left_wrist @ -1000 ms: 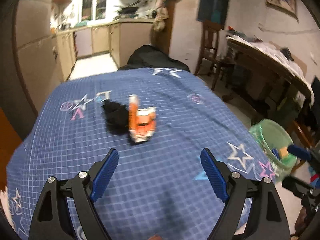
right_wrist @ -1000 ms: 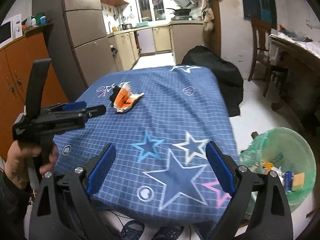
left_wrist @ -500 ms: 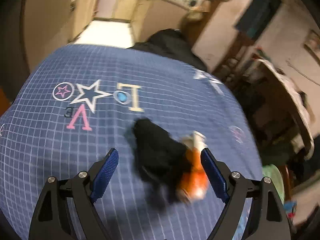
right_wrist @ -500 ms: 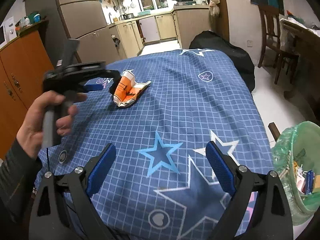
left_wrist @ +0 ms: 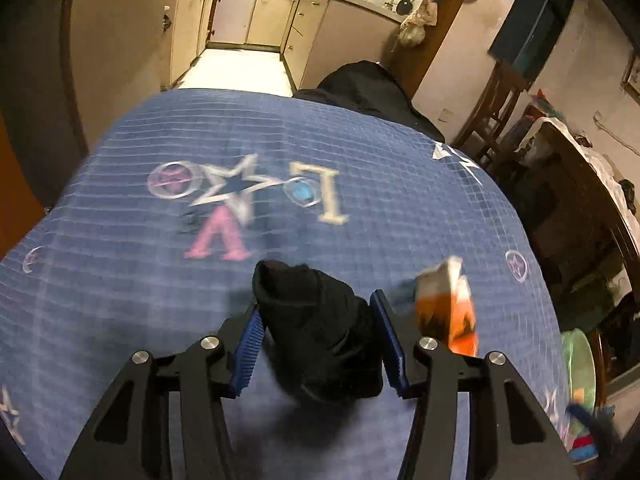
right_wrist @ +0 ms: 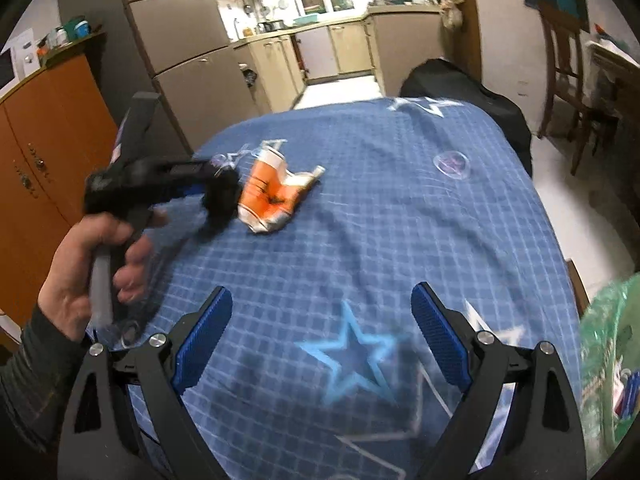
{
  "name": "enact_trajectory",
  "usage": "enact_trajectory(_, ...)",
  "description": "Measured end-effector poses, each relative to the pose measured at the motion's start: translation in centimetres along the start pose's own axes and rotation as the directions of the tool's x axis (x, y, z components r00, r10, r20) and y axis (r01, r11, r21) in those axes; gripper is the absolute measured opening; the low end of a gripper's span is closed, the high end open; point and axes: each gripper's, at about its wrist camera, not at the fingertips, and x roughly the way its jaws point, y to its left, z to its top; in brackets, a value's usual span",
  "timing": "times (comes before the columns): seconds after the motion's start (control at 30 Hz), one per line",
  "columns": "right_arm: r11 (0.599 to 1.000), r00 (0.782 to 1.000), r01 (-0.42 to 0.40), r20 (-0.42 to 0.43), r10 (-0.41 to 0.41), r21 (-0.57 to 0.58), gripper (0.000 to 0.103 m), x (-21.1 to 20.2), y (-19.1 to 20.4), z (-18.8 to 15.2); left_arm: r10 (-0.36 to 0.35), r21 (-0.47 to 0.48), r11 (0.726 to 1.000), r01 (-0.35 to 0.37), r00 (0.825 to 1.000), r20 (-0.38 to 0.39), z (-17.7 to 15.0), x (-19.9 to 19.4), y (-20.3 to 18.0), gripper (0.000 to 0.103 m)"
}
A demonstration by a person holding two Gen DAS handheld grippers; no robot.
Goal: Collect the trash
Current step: 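Grasp the black sock with the left tool while the right tool grasps the orange snack bag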
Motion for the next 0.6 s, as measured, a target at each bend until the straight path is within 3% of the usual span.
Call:
enact_trajectory(0.13,0.999,0.999,-0.043,-0.011,0.043,-0.003,0.088,2.5,0.7,2.3,-0.008,-0.024,1.0,0.008,1.0,-0.005,-1.6,-2.1,4.0,0.054)
enact_trajectory(0.3,0.997,0.994,-0.077,-0.085,0.074,-0.029,0.088,7.7,3.1,5.4,0.005,-0.002,1.0,-0.005,1.0,0.007,-3.1,-2.5,5.4,0.057)
enact_trajectory(0.53,1.0,0.99,-0.002,-0.142,0.002,0.001,0.087,12.7,4.0,7.9,0.035,0.025,0.999,-0.036,0.999,0.023,-4.1,-2.0,4.6,0.062)
enact_trajectory(0.57,1.0,0.989,0.015,-0.149,-0.015,0.0,0.085,13.3,4.1,7.9,0.036,0.024,0.999,-0.037,0.999,0.026,-4.2,-1.9,4.5,0.062)
enact_trajectory(0.6,1.0,0.988,0.026,-0.155,-0.026,-0.002,0.076,13.7,4.1,7.9,0.036,0.027,0.999,-0.037,0.999,0.027,-4.3,-1.9,4.5,0.062)
